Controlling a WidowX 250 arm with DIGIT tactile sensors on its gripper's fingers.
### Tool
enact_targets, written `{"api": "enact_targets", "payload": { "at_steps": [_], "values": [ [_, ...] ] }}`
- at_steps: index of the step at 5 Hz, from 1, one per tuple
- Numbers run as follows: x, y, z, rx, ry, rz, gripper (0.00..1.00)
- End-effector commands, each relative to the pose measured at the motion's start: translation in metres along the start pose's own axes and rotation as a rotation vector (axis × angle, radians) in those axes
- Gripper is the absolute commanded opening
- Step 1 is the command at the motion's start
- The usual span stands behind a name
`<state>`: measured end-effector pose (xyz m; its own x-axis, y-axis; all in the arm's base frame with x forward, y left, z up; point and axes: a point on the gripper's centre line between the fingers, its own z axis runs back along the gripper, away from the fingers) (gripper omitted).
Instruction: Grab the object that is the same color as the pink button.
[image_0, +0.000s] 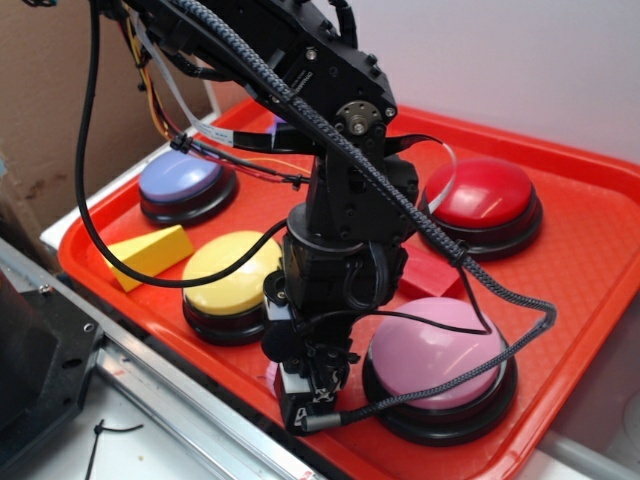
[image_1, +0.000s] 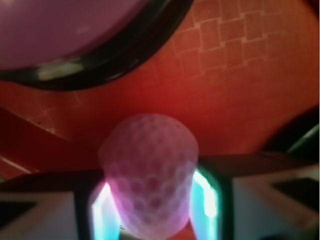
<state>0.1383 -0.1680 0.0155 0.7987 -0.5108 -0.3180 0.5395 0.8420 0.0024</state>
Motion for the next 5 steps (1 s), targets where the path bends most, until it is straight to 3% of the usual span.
{"api": "enact_targets", "payload": {
  "at_steps": [1, 2, 3, 4, 5],
  "values": [
    [-0.023, -0.024, 0.069, -0.017, -0.270, -0.088, 0.00],
    [-0.069, -0.006, 0.107, -0.070, -0.321, 0.005, 0.00],
    [-0.107, 0.017, 0.150, -0.134, -0.217, 0.061, 0.00],
    [-0.123, 0.029, 0.195, -0.138, -0.173, 0.096, 0.00],
    [-0.110, 0.040, 0.189, -0.116, -0.155, 0.094, 0.00]
  ]
}}
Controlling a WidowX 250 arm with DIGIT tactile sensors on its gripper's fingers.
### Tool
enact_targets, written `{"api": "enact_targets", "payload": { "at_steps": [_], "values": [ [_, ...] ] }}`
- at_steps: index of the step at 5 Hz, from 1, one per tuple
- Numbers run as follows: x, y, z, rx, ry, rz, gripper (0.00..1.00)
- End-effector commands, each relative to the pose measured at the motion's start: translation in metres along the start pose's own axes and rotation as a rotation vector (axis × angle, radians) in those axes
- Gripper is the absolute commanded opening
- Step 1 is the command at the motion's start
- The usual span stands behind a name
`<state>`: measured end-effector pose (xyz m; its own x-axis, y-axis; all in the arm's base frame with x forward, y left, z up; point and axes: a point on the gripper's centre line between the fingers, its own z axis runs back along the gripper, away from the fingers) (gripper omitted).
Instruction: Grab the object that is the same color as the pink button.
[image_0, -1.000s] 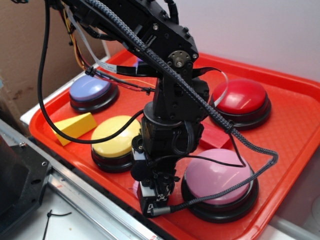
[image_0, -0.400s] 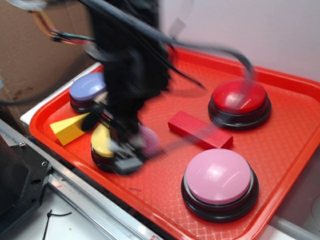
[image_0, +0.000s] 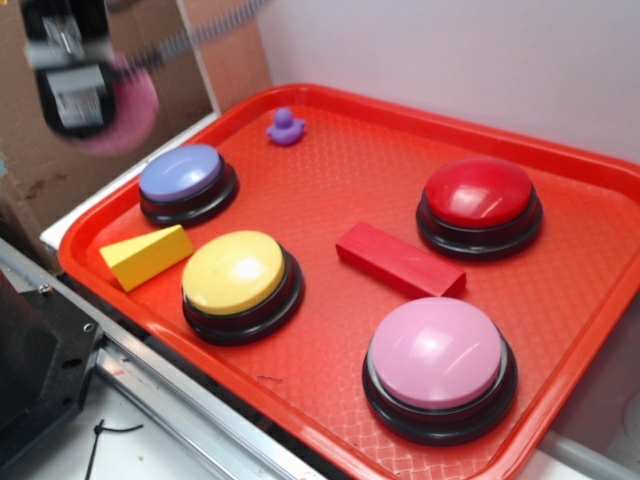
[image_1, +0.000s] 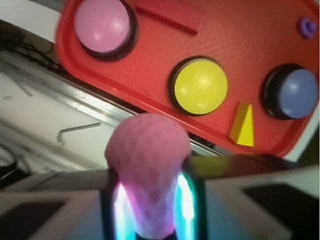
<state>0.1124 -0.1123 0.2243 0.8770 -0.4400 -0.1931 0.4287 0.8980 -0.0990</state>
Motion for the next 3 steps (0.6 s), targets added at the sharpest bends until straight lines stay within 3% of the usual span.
{"api": "enact_targets", "payload": {
  "at_steps": [1, 3],
  "values": [
    [0.016, 0.014, 0.005, 0.058, -0.030, -0.013, 0.00],
    [0.019, 0.024, -0.004, 0.092, -0.064, -0.034, 0.00]
  ]
}}
